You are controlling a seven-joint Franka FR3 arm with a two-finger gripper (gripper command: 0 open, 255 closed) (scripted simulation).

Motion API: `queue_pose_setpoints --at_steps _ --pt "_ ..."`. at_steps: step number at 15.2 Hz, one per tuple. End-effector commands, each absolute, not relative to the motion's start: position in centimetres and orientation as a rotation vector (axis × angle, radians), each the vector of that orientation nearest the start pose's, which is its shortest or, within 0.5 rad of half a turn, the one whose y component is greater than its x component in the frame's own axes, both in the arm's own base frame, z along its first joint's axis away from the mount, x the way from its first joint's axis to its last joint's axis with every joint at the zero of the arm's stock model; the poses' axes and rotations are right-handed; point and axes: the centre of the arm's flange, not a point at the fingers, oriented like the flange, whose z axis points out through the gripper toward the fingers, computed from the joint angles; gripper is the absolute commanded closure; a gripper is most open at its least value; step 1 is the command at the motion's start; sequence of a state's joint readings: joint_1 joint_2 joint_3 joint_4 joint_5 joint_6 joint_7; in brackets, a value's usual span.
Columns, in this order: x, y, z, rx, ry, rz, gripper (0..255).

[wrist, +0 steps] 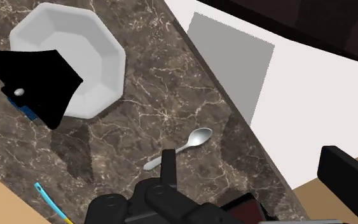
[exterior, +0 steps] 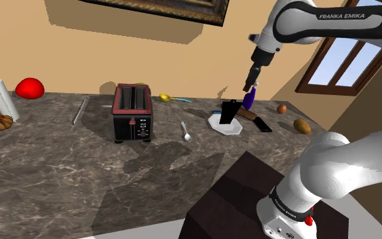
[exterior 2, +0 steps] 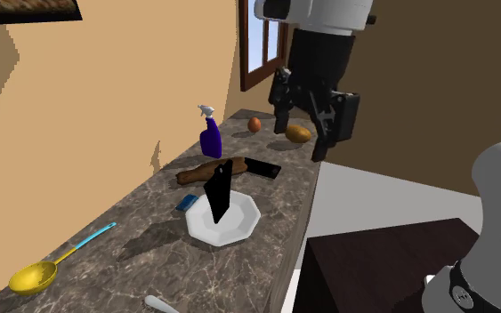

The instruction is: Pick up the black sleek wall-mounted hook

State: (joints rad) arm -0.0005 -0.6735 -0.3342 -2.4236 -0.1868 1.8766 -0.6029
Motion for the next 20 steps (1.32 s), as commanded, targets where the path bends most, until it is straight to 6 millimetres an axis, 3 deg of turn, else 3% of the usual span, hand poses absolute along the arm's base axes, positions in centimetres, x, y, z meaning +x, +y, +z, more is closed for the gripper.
queue_pose_setpoints --at_steps 1,10,20 --pt "34.7 -17.0 51.5 -3.089 -0.668 -0.155 0" --pt "38.8 -26.0 44.8 -3.005 -0.989 -0.11 0" --pt "45.2 -35.0 37.4 -2.872 -1.332 -0.057 0"
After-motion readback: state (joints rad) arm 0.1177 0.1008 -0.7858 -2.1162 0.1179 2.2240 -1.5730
